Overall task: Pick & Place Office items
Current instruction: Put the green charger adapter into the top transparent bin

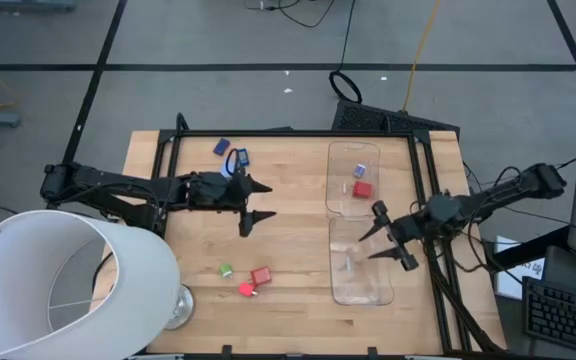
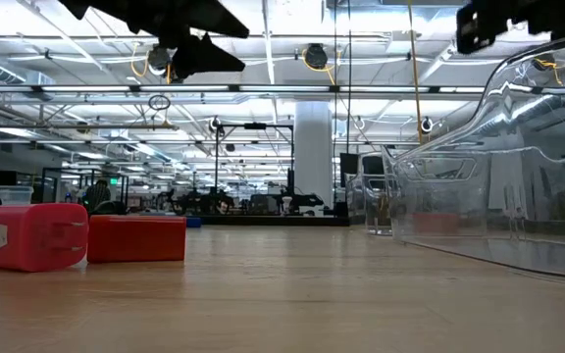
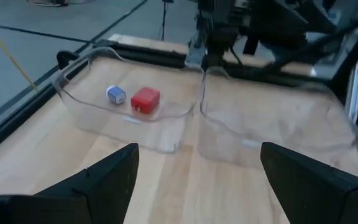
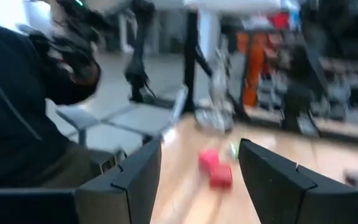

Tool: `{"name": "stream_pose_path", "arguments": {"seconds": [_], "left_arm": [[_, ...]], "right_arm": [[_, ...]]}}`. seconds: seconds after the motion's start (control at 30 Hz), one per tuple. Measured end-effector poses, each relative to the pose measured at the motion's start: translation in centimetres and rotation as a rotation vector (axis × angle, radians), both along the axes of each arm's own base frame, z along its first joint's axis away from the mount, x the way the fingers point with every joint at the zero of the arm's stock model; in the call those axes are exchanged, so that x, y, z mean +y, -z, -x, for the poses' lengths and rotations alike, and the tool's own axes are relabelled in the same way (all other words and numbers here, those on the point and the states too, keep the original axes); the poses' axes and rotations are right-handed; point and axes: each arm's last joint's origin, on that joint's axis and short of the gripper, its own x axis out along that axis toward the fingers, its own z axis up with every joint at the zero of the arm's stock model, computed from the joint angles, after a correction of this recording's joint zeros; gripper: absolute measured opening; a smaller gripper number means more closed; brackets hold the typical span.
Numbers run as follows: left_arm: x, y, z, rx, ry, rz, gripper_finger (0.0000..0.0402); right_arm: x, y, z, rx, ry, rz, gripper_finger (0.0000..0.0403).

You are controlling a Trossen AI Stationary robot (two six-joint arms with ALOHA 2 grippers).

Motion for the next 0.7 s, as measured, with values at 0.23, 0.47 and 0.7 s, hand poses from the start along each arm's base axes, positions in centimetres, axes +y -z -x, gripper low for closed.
{"name": "stream_pose_path", "arguments": {"seconds": [0.23, 0.47, 0.7], "left_arm": [[-0.6, 1.0, 0.4, 0.113, 0.071, 0.109, 0.0335], [-5.3, 3.2, 2.5, 0.409, 0.214, 0.194, 0.0335], [-9.8, 4.9, 4.8, 0.592, 0.129, 0.263, 0.0335]], "right_arm": [[0.1, 0.1, 0.1, 0.001, -0.006, 0.023, 0.0205], [0.1, 0.4, 0.0, 0.035, -0.004, 0.015, 0.0205], [0.1, 0.3, 0.0, 0.02, 0.001, 0.025, 0.0205]]}}
